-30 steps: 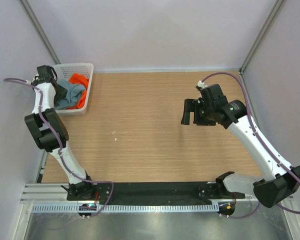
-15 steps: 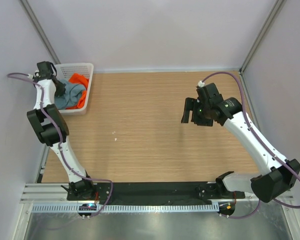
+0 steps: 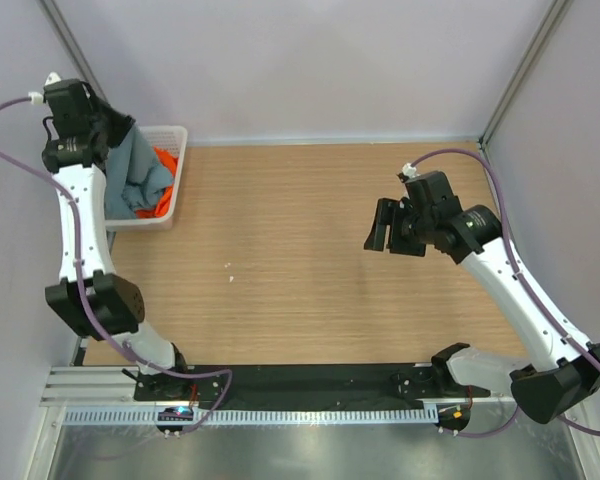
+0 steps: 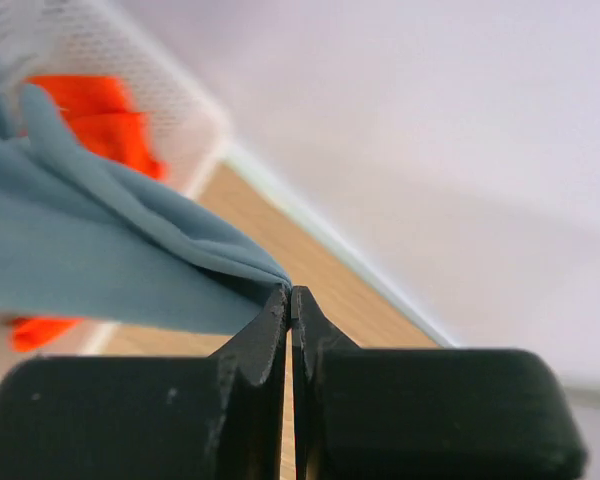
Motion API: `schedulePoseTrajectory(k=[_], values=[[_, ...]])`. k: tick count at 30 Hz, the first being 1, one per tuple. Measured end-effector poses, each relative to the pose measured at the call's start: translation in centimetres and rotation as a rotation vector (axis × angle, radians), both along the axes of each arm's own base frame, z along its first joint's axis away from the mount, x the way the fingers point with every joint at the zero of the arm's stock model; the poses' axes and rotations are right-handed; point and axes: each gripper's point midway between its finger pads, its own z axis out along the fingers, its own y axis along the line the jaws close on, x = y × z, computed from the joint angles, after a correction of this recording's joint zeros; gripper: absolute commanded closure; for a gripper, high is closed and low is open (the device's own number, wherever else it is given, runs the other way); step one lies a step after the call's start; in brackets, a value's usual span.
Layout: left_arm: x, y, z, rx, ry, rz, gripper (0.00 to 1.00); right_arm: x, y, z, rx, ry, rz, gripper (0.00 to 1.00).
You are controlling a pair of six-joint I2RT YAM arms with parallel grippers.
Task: Fold and stack the t-shirts
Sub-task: Move the tshirt to the center of the board
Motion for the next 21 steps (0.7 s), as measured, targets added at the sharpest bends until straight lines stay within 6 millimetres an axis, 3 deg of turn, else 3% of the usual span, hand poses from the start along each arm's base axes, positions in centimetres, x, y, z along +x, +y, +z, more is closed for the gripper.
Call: schedulePoseTrajectory(k=[3,6,10,12,14,15,17,21], values=[[-2.2,-5.6,7.5,0.004,-0.174,-0.122,1.00,-0.4,0.2,0.4,0.019,-0.005,0.018,0.32],[-5.8,-11.4,13.2,-0.009,-0.312,-0.257,1.00,-0.6,0.3,0.4,0.019,-0.006,0.042,0.32],[-13.0,-19.2,17.3,-0.063,-0.432,-0.469,1.00,-0.8,0.3,0.3,0.013,-0.002,0.060,0.30],[-16.8,-22.1,17.2,-0.102,-0.443,-0.570,1.00,-0.9,0.4,0.2,0.015,0.001,0.065,0.28],[-19.2,-23.5,15.4,-0.133,-0.417,-0.626,0.90,-1.2,0.4,0.1,0.022,0.001,0.068,0.27],[-20.1,-23.8,14.1,-0.144,-0.392,-0.640,0.69,-1.5,0.4,-0.1,0.027,0.003,0.070,0.26],[-21.1,-24.3,10.8,-0.169,-0.332,-0.660,0.47,-2.2,0.3,-0.8,0.038,0.020,0.075,0.25],[-21.0,-24.1,2.7,-0.138,-0.109,-0.642,0.40,-3.3,0.5,-3.0,0.047,0.077,0.086,0.24]])
